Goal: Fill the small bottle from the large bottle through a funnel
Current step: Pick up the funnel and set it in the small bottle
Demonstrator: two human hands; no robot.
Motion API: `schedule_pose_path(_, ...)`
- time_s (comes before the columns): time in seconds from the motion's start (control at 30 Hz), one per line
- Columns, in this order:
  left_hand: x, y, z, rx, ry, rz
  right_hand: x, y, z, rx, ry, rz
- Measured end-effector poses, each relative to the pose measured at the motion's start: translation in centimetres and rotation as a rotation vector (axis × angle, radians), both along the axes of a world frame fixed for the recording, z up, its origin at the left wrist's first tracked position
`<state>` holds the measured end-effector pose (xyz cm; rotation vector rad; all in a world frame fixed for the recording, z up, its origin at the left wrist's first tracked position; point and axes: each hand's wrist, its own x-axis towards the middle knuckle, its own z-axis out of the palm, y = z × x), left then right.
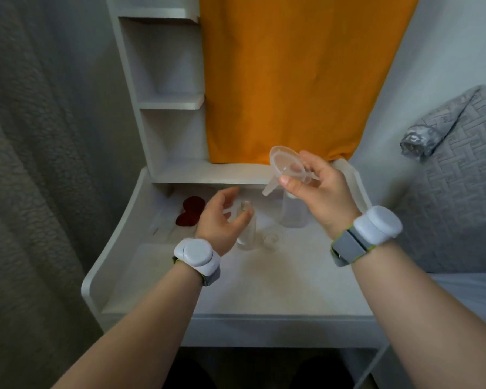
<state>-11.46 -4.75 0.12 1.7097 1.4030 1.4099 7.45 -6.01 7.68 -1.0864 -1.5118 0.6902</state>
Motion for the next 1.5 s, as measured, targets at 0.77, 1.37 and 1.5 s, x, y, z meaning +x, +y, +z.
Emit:
schedule_pose_path(0.77, 1.0, 1.3, -2.9, -0.065, -0.03, 0.029, -4.4, 3.5, -2.9, -0.022, -0.425, 0.03)
schedule_pose_path(1.37, 0.6, 1.4, -2.9, -0.083, 0.009, 0.018, -4.3, 3.5, -3.2, -0.01, -0.505, -0.035)
schedule_pose_path(1.5, 0.1, 0.4, -1.9, -0.015, -0.012, 0.055, -3.2, 3.2, -2.8, -0.013, -0.458, -0.012)
